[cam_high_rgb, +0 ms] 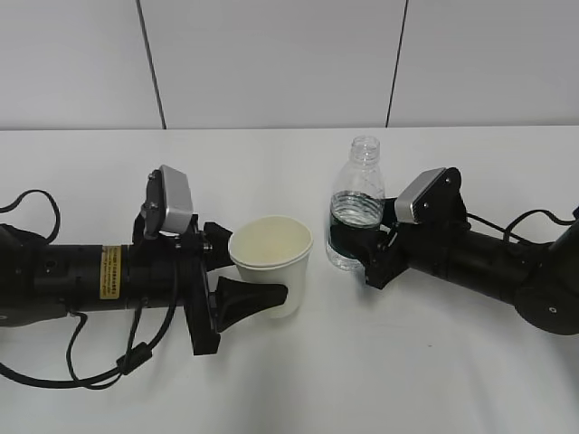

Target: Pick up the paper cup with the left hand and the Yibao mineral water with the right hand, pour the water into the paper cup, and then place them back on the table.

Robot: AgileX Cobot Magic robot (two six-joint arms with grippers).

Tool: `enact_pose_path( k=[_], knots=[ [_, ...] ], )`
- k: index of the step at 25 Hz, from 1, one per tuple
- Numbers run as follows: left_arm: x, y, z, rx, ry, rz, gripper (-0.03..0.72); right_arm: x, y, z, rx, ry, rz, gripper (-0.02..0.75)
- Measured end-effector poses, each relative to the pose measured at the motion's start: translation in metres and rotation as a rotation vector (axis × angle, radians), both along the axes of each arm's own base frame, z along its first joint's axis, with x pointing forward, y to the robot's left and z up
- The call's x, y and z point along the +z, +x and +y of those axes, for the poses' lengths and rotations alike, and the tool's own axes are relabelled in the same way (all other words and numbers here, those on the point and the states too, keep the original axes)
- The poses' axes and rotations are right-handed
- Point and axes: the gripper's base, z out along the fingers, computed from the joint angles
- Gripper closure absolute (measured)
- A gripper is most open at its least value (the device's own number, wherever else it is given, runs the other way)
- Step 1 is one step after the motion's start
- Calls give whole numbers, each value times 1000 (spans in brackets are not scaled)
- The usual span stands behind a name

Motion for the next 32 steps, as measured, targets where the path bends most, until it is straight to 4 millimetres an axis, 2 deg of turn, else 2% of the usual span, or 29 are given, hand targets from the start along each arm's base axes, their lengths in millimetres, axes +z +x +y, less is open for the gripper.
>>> enact_pose_path(
  k=[8, 18, 32],
  knots=[
    [-1, -5, -8, -26, 14, 2, 229, 0, 0, 0, 1, -5, -4, 295],
    [-1, -17, -25, -89, 15, 1, 229, 6, -1, 2, 57, -98, -85, 300],
    [-1, -18, -26, -95, 15, 1, 229, 13, -1, 4, 112, -247, -247, 302]
  ],
)
